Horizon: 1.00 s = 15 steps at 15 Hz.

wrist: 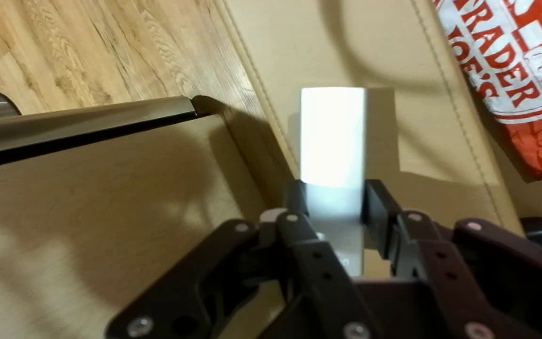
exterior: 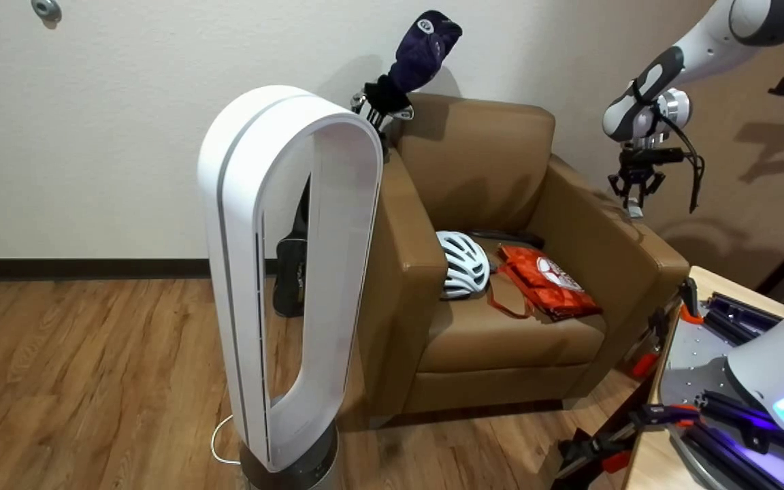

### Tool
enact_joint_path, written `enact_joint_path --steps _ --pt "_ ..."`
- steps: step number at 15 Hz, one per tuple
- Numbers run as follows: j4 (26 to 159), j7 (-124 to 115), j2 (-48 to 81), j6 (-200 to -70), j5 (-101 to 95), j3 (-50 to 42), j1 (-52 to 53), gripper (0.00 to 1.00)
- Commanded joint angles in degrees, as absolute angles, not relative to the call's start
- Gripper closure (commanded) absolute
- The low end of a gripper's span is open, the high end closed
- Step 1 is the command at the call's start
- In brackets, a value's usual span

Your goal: Take the object on the right arm of the sofa and place it on the left arm

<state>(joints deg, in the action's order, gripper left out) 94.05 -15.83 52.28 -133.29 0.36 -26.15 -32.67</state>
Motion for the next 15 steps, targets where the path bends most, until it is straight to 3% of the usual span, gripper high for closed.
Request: enact_joint_path --steps 1,10,15 --pt "88.87 -13.10 57.61 -133.43 -1.90 -26.67 -33.88 0.86" --pt "93.00 -2.36 55.48 -144.64 -5.82 -24.33 -34.10 0.86" --pt "98.59 5.06 50.71 -142.51 -3.12 -19.58 -36.13 0.86"
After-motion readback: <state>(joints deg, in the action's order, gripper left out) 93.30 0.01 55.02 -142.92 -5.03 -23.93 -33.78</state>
